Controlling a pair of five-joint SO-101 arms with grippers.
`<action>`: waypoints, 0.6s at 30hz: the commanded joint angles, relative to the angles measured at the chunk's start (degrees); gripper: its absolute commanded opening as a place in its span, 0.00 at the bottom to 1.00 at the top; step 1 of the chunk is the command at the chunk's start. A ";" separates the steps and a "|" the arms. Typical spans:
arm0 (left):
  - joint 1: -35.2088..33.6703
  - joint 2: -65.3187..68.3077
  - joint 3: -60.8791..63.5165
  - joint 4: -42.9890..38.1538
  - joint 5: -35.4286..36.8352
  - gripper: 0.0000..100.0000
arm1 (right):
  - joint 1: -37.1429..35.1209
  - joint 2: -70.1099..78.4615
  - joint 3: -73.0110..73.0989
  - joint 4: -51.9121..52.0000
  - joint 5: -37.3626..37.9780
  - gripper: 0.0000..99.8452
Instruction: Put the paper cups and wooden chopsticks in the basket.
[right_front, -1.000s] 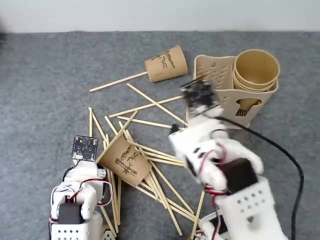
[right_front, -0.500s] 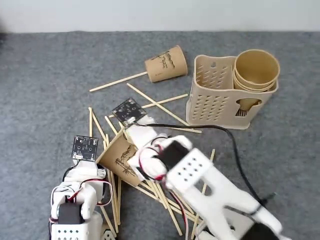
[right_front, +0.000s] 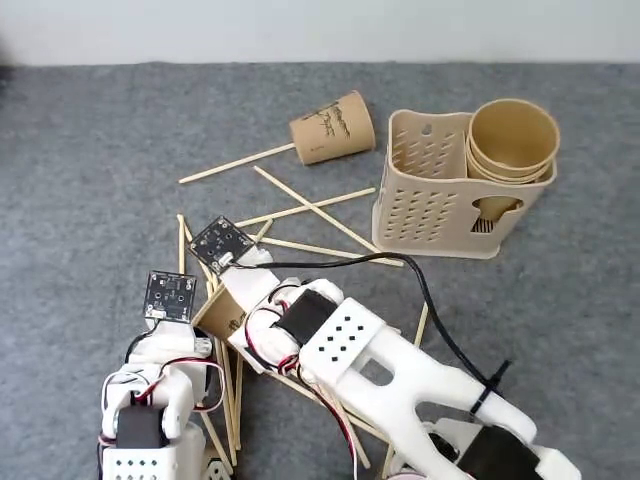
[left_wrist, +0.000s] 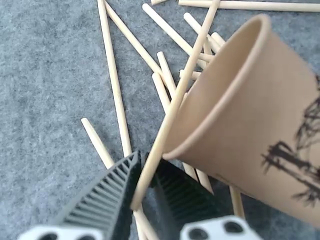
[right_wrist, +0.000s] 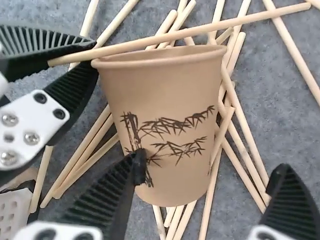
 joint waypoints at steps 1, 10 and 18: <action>0.35 -0.79 -1.10 0.26 -0.09 0.01 | -0.40 -0.13 -2.55 -1.01 -0.53 0.38; 0.35 -0.79 -1.10 0.26 -0.09 0.01 | 1.10 -0.13 -2.46 -0.75 -4.22 0.38; 0.35 -0.79 -1.10 0.26 -0.09 0.01 | 2.07 -0.13 -2.46 -0.66 -4.57 0.38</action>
